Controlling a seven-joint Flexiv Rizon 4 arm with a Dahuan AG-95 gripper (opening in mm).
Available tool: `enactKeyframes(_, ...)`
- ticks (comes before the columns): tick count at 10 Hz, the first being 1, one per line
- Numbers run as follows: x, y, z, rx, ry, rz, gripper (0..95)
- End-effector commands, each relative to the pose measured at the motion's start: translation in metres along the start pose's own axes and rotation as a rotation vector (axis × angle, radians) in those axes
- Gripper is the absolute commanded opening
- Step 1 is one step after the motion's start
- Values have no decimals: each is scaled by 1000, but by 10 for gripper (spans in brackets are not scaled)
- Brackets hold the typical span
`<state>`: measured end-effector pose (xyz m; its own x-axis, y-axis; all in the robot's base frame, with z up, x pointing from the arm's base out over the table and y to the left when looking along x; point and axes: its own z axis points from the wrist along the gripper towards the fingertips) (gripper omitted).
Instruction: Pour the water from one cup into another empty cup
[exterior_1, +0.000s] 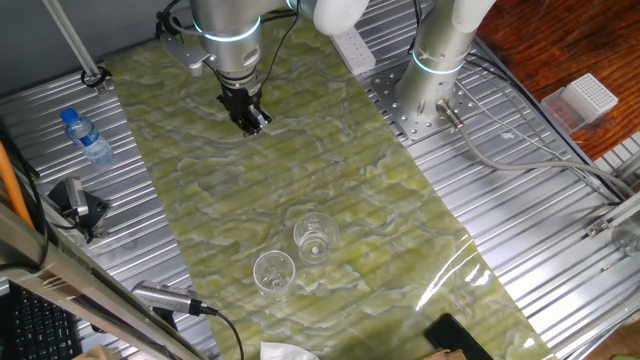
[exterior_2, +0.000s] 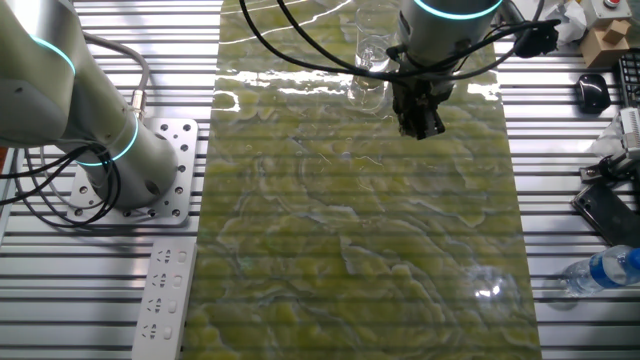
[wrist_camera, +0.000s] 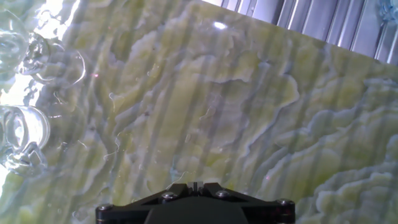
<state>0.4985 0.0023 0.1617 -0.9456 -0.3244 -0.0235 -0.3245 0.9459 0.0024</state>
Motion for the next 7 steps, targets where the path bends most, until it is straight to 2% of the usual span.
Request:
enactKeyframes(1,0,0,0,0,0,3,0)
enactKeyframes(5,2,2,1,-6,-3,25,0)
enactKeyframes(7,4,4,1,3,-4,-16,0)
